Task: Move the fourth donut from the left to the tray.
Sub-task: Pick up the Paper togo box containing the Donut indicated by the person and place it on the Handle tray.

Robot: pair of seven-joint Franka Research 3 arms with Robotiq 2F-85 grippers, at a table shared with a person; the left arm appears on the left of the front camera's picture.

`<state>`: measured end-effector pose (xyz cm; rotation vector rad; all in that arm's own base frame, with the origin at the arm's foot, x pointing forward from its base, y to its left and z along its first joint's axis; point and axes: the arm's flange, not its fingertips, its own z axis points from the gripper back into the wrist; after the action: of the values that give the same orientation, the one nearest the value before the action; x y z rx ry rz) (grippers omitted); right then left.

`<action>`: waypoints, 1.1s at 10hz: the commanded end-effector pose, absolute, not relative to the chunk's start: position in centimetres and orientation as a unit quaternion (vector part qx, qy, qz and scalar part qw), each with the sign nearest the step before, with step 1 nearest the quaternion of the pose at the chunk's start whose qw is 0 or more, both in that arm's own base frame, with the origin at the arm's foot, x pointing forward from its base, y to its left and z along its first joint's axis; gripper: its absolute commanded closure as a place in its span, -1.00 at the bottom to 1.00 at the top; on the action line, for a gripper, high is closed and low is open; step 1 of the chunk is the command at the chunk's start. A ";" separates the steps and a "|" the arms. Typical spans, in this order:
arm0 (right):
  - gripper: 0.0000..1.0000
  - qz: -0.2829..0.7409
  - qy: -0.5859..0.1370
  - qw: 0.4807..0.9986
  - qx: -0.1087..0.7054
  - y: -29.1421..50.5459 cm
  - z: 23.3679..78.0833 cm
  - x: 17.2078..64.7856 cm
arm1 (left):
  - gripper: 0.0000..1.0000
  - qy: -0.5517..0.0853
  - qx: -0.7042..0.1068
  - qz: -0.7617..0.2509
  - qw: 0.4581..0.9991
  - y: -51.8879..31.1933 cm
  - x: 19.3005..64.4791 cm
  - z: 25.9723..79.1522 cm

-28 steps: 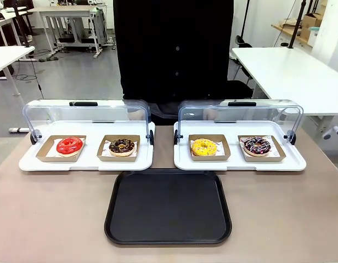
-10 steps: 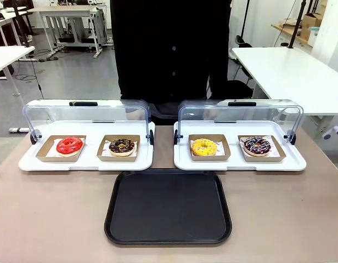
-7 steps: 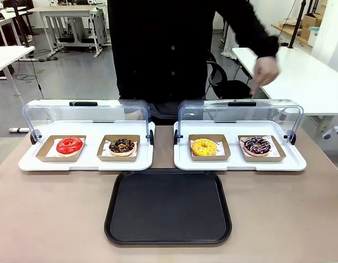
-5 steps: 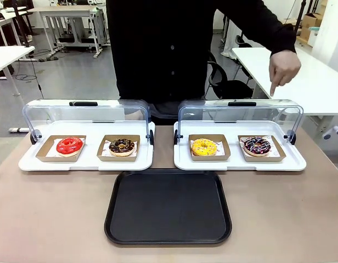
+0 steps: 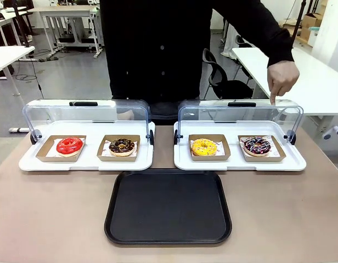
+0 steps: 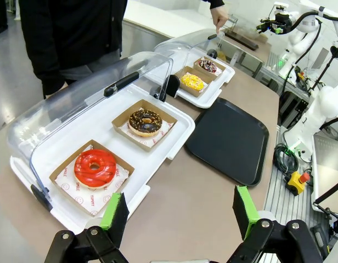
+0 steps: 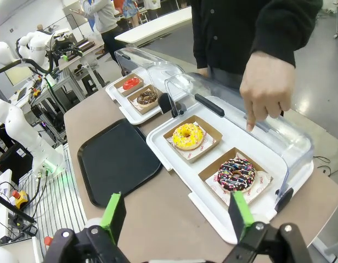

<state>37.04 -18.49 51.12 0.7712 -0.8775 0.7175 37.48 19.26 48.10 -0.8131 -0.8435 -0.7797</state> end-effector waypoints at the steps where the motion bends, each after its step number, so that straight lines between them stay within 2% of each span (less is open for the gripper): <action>1: -1.00 0.336 -0.420 0.763 0.358 -18.5 51.3 37.4 | -1.00 -0.402 -0.377 -0.362 0.752 19.4 37.8 48.2; 11: -1.00 0.336 -0.420 0.763 0.358 -18.5 51.3 37.4 | -1.00 -0.402 -0.377 -0.362 0.752 19.4 37.8 48.2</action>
<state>37.11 -18.44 51.18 0.7753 -0.8858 0.7141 37.48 19.26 48.10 -0.8133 -0.8436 -0.7800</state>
